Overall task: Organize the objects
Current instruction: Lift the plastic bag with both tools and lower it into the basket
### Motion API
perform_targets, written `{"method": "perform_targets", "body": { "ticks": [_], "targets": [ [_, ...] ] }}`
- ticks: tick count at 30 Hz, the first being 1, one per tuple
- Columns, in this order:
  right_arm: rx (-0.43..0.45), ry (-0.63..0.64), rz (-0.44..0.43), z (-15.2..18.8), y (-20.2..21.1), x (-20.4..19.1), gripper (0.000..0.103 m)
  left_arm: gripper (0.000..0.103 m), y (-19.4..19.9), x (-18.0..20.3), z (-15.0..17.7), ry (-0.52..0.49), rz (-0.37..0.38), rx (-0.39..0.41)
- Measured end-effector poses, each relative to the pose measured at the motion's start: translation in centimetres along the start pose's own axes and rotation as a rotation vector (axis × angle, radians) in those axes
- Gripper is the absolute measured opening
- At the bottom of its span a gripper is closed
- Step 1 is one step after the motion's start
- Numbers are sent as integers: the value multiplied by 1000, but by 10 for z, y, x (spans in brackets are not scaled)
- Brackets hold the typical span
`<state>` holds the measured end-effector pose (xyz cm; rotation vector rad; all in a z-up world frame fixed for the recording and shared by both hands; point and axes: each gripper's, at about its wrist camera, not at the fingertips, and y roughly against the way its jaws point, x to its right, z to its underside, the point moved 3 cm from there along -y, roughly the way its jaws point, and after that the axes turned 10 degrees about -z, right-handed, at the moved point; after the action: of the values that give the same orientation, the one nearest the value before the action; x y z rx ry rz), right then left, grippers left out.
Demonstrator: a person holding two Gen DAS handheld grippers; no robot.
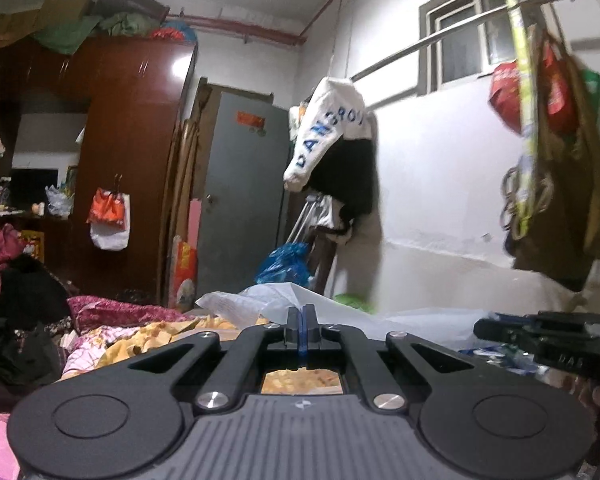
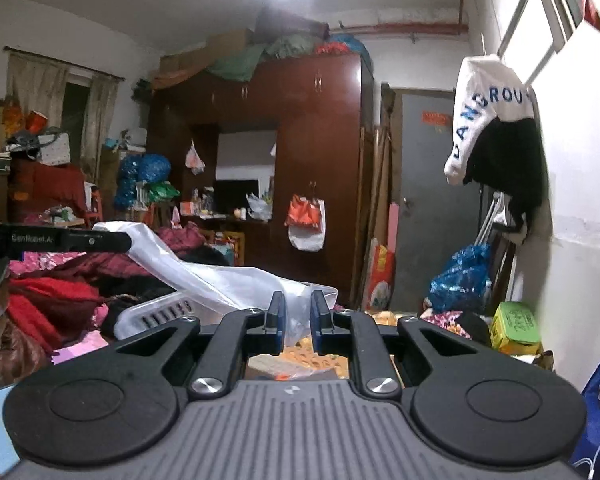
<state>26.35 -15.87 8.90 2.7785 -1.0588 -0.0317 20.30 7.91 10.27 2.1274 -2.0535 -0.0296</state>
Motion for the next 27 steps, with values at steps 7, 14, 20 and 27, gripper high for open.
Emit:
{"method": "perform_targets", "body": {
  "ticks": [7, 14, 20, 27],
  "targets": [
    [-64, -13, 13, 16, -24, 12, 14, 2, -39, -11, 17, -2, -25, -77],
    [-107, -33, 19, 28, -30, 14, 14, 2, -57, -12, 29, -12, -44, -128],
    [-121, -35, 15, 24, -30, 18, 14, 2, -60, -11, 32, -22, -48, -142],
    [-127, -39, 14, 23, -32, 21, 14, 2, -63, -10, 33, -22, -48, -150]
  ]
}}
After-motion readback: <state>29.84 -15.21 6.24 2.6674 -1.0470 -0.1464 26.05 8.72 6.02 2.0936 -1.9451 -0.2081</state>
